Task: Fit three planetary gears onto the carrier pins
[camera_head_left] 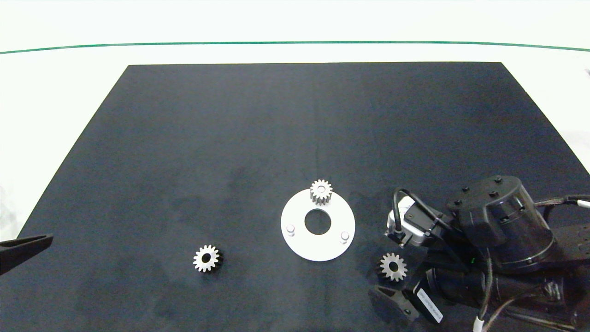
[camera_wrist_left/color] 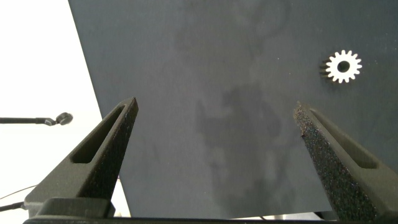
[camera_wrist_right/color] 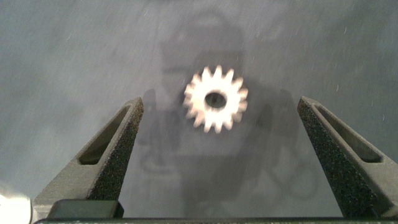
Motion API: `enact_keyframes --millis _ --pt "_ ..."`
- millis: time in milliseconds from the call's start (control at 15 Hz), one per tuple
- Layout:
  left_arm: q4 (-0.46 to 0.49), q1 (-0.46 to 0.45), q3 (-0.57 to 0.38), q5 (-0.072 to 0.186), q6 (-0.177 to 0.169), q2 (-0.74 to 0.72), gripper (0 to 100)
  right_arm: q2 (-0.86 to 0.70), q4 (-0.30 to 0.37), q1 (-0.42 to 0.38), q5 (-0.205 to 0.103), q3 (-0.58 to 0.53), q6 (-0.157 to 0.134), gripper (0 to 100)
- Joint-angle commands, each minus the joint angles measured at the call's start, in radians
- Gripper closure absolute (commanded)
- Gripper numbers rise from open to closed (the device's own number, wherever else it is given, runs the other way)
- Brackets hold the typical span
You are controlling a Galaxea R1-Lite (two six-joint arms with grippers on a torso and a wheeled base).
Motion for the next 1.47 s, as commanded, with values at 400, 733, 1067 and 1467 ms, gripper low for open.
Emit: enact_keyframes --millis 400,733,1067,1467 --pt "0.004 0.0 0.001 0.001 0.001 -0.002 0 0.044 -0.004 -0.009 -0.003 0.001 -0.003 9" --pt "0.004 0.0 -0.001 0.001 0.001 -0.003 0 0.046 -0.003 -0.009 -0.001 0.004 -0.003 18" --pt "0.004 0.0 -0.001 0.001 0.001 -0.003 0 0.052 -0.006 -0.009 0.0 0.006 -0.002 28" --pt "0.004 0.002 -0.001 0.001 0.0 -0.003 0 0.052 -0.006 -0.011 0.002 0.007 0.0 40"
